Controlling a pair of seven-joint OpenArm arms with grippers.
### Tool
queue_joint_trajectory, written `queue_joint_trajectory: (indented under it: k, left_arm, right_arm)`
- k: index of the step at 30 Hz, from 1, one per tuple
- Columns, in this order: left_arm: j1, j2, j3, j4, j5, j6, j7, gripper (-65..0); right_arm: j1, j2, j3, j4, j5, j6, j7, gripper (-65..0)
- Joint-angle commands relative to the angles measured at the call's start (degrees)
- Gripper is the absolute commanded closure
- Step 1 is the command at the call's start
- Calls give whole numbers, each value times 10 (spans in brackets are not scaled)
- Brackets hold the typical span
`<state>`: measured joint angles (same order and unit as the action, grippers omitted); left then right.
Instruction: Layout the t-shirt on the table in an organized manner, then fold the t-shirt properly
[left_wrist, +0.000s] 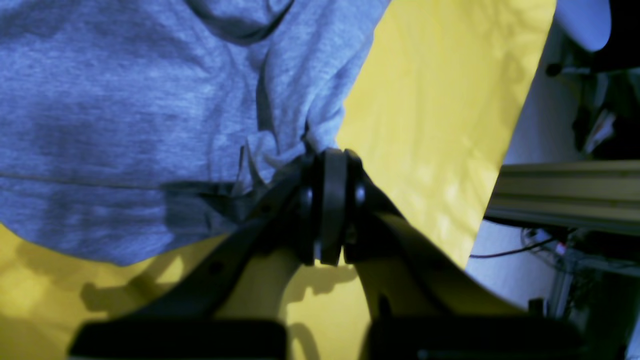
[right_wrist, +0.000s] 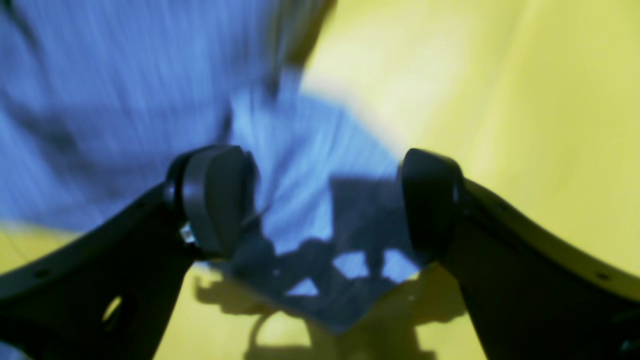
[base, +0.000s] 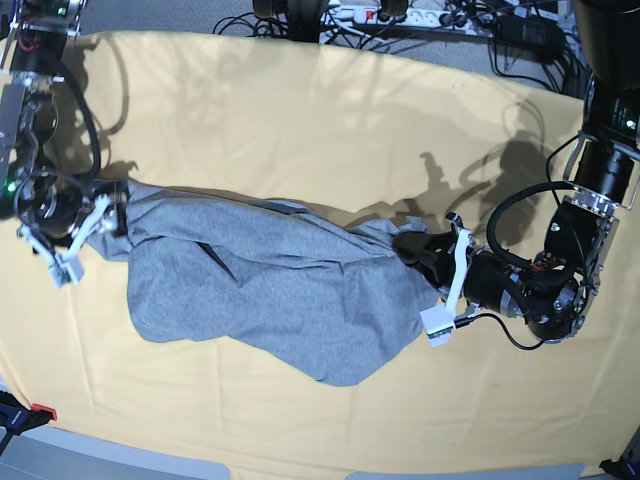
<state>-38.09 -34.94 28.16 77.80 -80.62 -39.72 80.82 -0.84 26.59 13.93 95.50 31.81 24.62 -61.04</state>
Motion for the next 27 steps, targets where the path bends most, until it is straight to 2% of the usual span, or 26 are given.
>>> queue_joint_trajectory:
  k: [1, 3, 4, 6, 8, 9, 13, 16, 22, 27]
  left_arm:
    - [-18, -5, -6, 7, -12, -3, -8, 0]
    - [-17, -4, -6, 7, -12, -3, -8, 0]
    - [-17, -4, -6, 7, -12, -3, -8, 0]
    - [-17, -5, -6, 7, -12, -3, -8, 0]
    - [-17, -5, -6, 7, -12, -3, -8, 0]
    - [-17, -5, -6, 7, -12, -3, -8, 0]
    - [-17, -5, -6, 7, -12, -3, -8, 0]
    - [-17, -5, -6, 7, -12, -3, -8, 0]
    - [-17, -5, -6, 7, -12, -3, -8, 0]
    - [-18, -5, -6, 7, -26, -3, -8, 0]
  right_arm:
    - [8, 10, 4, 9, -1, -5, 30, -493]
    - [-7, 9, 4, 9, -21, -20, 70, -481]
    - [-13, 9, 4, 9, -29, -24, 92, -443]
    - [-21, 9, 4, 9, -42, -27, 125, -282]
    - [-19, 9, 4, 9, -42, -12, 131, -55]
    - [-13, 9, 4, 9, -42, 0, 129, 0]
    - [17, 9, 4, 9, -42, 24, 124, 0]
    - [45, 9, 4, 9, -42, 24, 125, 0]
    - [98, 4, 3, 9, -31, 24, 173, 0]
    - [129, -23, 3, 5, -33, 25, 180, 0]
